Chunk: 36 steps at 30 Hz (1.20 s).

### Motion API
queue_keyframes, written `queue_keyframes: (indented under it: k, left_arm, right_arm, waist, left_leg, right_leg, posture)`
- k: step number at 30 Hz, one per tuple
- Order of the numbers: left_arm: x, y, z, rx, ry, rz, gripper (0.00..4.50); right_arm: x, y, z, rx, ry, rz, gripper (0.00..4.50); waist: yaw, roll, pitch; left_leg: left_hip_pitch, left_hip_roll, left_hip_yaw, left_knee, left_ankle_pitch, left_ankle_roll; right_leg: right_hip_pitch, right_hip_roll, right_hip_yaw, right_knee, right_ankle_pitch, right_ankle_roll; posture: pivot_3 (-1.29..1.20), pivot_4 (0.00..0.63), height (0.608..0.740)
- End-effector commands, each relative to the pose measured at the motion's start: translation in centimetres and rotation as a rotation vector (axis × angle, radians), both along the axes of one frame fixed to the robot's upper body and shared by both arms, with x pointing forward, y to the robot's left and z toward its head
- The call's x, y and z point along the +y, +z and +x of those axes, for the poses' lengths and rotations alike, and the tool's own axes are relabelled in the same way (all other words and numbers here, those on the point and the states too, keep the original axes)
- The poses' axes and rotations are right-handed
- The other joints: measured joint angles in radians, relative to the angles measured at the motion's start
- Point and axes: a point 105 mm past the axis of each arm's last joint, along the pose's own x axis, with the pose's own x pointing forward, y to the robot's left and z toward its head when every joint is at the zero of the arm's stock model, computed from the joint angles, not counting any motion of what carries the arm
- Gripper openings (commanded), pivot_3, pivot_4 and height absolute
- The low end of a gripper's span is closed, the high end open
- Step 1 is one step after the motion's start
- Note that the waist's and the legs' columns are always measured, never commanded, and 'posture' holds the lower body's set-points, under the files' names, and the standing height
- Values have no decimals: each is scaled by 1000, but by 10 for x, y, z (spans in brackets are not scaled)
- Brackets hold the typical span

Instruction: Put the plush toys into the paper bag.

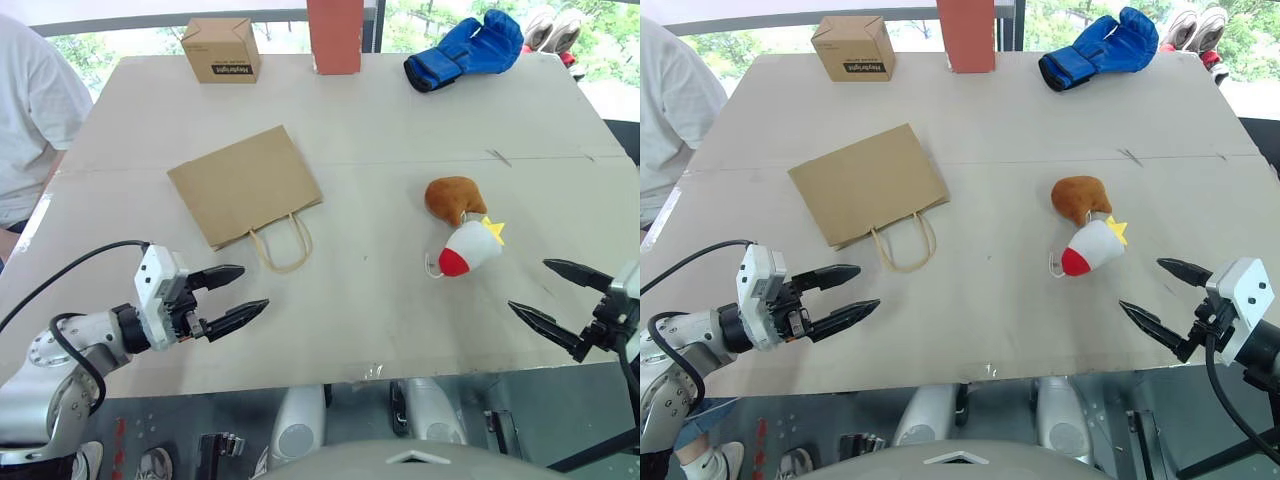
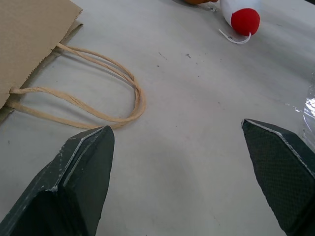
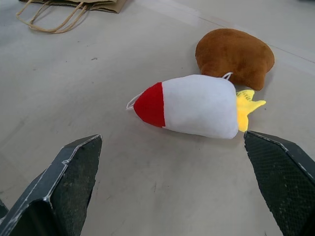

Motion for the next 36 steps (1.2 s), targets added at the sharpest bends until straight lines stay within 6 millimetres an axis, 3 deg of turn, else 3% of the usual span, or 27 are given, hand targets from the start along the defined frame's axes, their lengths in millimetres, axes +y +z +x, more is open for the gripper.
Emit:
queue_keyframes:
  k: [1,3,7,13,18,19,23,28,36]
  left_arm:
    - [-8,14,8,-100,-39,32,4469]
    - [-14,22,20,-176,-78,79,4469]
    - [-22,12,38,-312,-187,328,4469]
    - [-25,-2,51,-450,-306,489,4469]
    - [-23,-5,67,-466,-264,496,4469]
    - [-23,-6,68,-467,-272,508,3882]
    - [-26,-15,70,-441,-298,506,2424]
    - [-30,-14,69,-315,-303,363,20]
    - [-28,6,75,-54,-231,51,20]
  right_arm:
    - [6,9,-7,-75,30,5,4500]
    - [24,18,-18,-130,83,44,4500]
    - [59,23,-41,-124,244,79,4500]
    - [77,23,-43,-143,234,99,4500]
    - [78,16,-40,-169,181,47,4500]
    - [79,16,-40,-172,175,51,4500]
    - [84,15,-39,-186,153,51,4500]
    - [86,13,-40,-188,128,56,4500]
    - [88,13,-38,-196,117,65,4500]
  waist:
    - [3,0,0]
    - [19,0,0]
    - [18,2,-1]
    - [13,-1,-2]
    - [17,-1,-2]
    - [16,-1,-3]
    - [16,-1,-3]
    - [15,-2,-3]
    - [15,-2,-3]
  left_leg:
    - [0,0,0,0,0,0]
    - [0,0,-1,0,0,0]
    - [0,0,1,0,0,0]
    - [0,2,6,0,1,3]
    - [0,2,6,0,1,3]
    - [0,2,6,0,1,3]
    - [0,2,7,0,1,3]
    - [0,2,7,0,1,4]
    - [0,2,6,2,1,4]
  right_leg:
    - [0,0,0,0,0,0]
    - [0,0,-1,0,0,1]
    - [1,0,-1,0,-1,2]
    - [0,0,2,0,0,0]
    - [0,0,2,0,0,0]
    - [0,0,1,0,0,0]
    - [0,0,1,0,0,0]
    - [0,0,1,0,1,0]
    - [1,1,1,2,0,2]
  posture:
    - [0,150,740]
    - [0,150,740]
    - [0,150,740]
    - [0,150,740]
    - [0,150,740]
    - [0,150,740]
    - [0,150,740]
    - [0,150,740]
    - [0,150,740]
